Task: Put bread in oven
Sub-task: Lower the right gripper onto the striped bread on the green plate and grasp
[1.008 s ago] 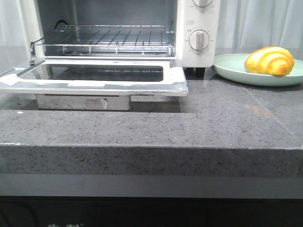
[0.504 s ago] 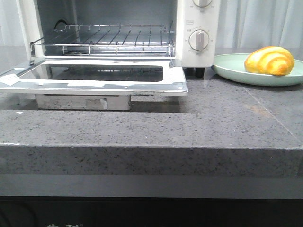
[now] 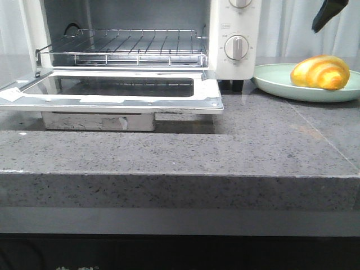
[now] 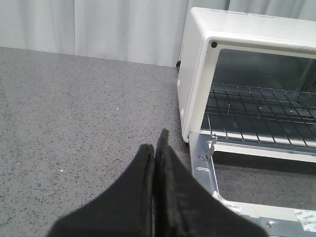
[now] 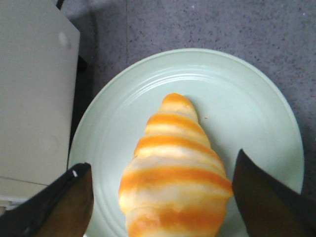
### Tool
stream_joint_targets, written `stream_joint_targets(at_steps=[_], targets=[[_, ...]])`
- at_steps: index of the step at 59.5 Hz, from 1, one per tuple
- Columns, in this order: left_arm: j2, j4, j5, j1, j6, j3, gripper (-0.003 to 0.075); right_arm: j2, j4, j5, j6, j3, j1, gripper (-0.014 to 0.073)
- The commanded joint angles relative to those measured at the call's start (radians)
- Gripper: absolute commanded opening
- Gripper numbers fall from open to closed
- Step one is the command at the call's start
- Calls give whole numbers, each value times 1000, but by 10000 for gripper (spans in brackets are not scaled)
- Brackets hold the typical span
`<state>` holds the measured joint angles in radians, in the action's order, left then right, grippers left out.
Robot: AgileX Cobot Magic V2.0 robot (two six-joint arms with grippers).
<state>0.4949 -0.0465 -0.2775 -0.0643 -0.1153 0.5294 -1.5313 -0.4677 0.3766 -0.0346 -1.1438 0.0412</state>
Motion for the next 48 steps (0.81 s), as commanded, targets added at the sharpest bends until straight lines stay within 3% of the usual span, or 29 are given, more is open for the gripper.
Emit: stream_joint_targets(at_steps=[1, 27, 33, 43, 48], targets=[[3, 0, 72, 2, -10, 28, -20, 5, -29, -31, -3, -45, 24, 592], [3, 0, 72, 2, -10, 28, -20, -69, -51, 35, -8, -51, 36, 586], [3, 0, 72, 2, -10, 28, -20, -71, -63, 49, -8, -51, 36, 482], [3, 0, 72, 2, -10, 28, -20, -70, -88, 51, -8, -51, 36, 227], [3, 0, 72, 2, -10, 28, -20, -61, -99, 54, -8, -52, 36, 192]])
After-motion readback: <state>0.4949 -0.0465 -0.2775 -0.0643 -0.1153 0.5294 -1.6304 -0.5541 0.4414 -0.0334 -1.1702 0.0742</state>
